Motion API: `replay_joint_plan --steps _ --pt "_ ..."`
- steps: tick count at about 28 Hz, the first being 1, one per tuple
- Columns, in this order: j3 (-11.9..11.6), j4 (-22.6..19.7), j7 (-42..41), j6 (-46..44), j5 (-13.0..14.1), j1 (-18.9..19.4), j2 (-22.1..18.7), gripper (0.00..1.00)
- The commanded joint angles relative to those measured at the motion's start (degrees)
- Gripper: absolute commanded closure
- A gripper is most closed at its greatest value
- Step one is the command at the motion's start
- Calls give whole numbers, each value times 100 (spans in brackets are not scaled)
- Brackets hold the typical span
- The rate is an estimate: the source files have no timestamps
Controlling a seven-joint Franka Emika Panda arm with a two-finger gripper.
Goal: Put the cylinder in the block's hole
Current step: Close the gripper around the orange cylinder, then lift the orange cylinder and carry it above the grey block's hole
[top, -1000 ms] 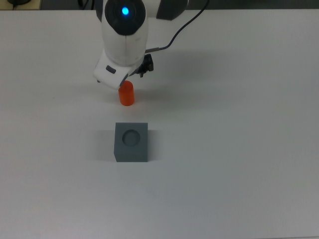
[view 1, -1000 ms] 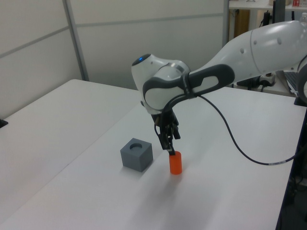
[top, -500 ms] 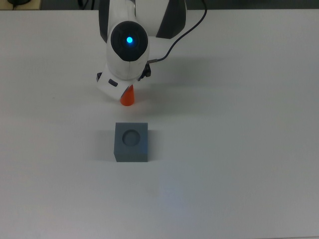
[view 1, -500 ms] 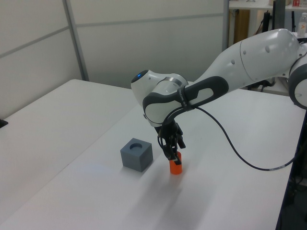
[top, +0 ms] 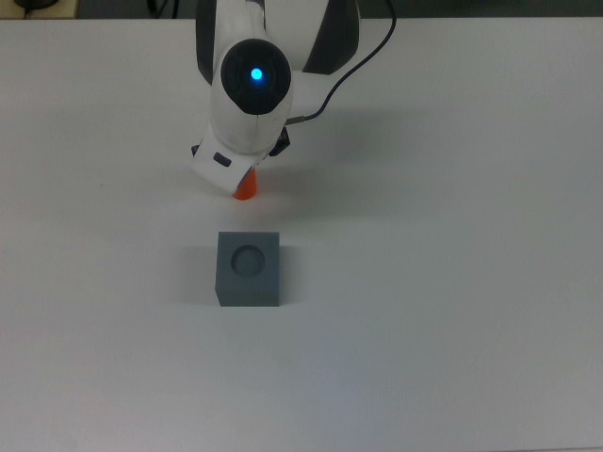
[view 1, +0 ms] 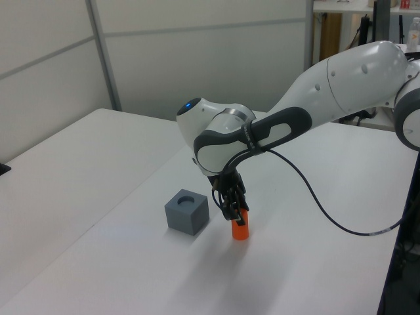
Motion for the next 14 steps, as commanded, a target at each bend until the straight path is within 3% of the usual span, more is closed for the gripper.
replay_joint_plan --steps 1,3,10,14 --pt "-9 97 131 108 -155 54 15 58" --pt "-9 106 122 108 -155 54 15 67" --pt "-26 632 157 73 -14 -52 -3 67" --pt "-53 1053 157 55 397 -236 -29 67"
